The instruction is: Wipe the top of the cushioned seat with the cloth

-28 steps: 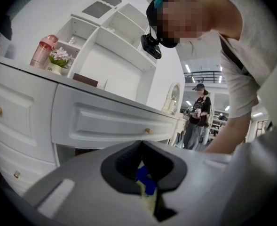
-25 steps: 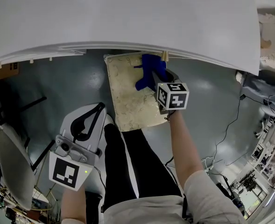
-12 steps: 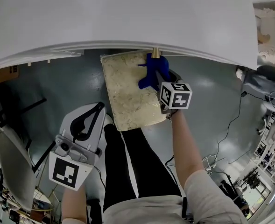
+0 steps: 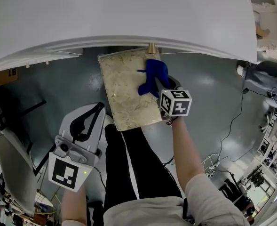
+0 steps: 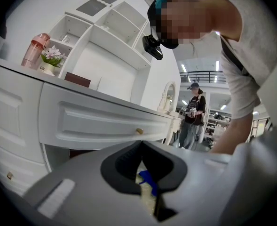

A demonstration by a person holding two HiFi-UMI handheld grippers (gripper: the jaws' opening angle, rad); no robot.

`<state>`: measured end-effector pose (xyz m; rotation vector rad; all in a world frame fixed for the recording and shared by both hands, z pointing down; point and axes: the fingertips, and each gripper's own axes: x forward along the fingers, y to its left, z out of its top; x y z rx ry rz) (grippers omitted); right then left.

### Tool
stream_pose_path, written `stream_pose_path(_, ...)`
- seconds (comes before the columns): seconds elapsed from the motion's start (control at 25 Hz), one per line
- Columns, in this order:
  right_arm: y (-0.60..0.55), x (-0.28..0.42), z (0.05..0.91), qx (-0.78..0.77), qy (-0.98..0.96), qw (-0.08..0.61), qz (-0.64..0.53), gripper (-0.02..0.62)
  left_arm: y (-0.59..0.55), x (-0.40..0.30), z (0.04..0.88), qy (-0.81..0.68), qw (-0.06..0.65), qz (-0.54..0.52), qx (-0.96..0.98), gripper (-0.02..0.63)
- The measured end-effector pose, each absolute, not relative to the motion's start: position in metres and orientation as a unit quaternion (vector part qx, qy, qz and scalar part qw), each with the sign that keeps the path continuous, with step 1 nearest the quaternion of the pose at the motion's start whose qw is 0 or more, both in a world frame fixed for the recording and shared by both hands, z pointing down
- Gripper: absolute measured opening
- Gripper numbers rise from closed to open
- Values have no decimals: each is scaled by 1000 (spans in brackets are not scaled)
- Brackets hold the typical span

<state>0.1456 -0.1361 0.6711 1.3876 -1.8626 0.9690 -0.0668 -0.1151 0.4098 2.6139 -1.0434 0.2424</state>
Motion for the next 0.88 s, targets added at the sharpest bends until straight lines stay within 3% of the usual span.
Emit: stream_pose_path(0.88, -121, 126, 670, 517, -712, 327, 344, 101, -103, -87, 413, -368, 160, 82, 912, 0)
